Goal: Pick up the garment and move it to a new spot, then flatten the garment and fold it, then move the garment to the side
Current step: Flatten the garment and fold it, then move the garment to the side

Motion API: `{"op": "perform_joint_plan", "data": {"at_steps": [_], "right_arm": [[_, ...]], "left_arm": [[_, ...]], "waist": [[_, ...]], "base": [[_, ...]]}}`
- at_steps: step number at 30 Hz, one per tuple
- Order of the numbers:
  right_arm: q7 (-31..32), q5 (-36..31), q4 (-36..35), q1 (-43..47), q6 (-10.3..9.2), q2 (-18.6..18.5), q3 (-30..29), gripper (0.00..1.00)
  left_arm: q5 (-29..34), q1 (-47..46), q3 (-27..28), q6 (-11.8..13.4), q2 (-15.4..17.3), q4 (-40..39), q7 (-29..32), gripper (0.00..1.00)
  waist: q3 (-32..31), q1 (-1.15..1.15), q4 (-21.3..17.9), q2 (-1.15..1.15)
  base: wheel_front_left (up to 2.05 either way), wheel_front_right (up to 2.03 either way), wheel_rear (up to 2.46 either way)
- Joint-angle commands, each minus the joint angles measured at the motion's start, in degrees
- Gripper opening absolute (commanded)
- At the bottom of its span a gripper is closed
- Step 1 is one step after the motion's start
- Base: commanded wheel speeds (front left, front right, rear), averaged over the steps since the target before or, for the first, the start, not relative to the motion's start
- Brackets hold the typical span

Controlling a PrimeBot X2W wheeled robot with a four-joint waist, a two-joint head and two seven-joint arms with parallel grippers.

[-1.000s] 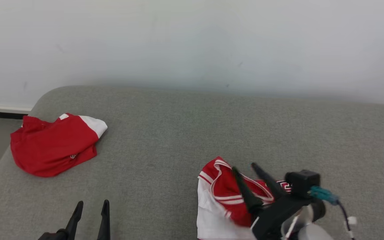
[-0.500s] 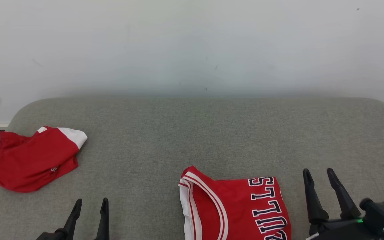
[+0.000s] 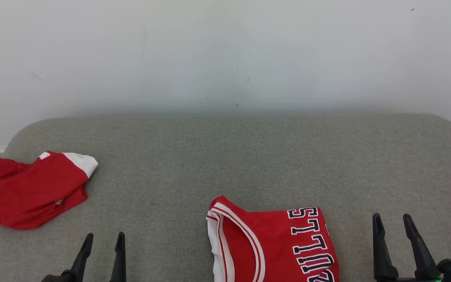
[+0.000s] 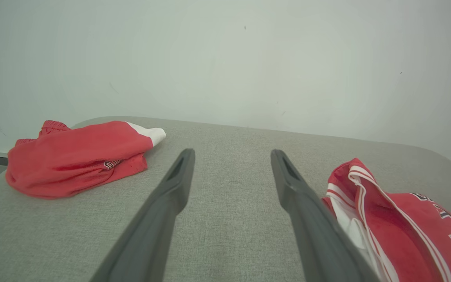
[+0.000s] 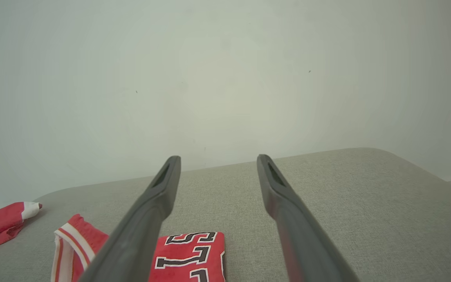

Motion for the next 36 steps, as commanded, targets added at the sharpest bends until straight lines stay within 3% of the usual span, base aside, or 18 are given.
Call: {"op": "perform_joint_plan", "data": {"at_steps": [1,16,36], "right_arm": [[-0.56,-0.64,0.05,0.97,-0.14,0.31,-0.14,1.00],[-1.49,-2.59,2.08,3.17,-0.15,0.84,1.26,1.00],[-0.72,-4.99,5.40,3.51,-0.15,0.56,3.30,1.00]], "left_arm": [[0.62,0.90,0.32,0.09,-0.04,-0.50,-0.01,1.00],[3.96,3.79,2.42,0.24,0.68,-3.60,-0.01,1.00],[5.58,4.67,3.09,0.27,0.66,-1.83,-0.01,1.00]], "waist": [[-0.18,0.00,-0.06,0.00],[-1.63,0.00,0.23,0.00],[-2.54,0.00,0.93,0.00]], "base": [[0.00,0.00,0.00],[0.00,0.00,0.00],[0.00,0.00,0.00]]}}
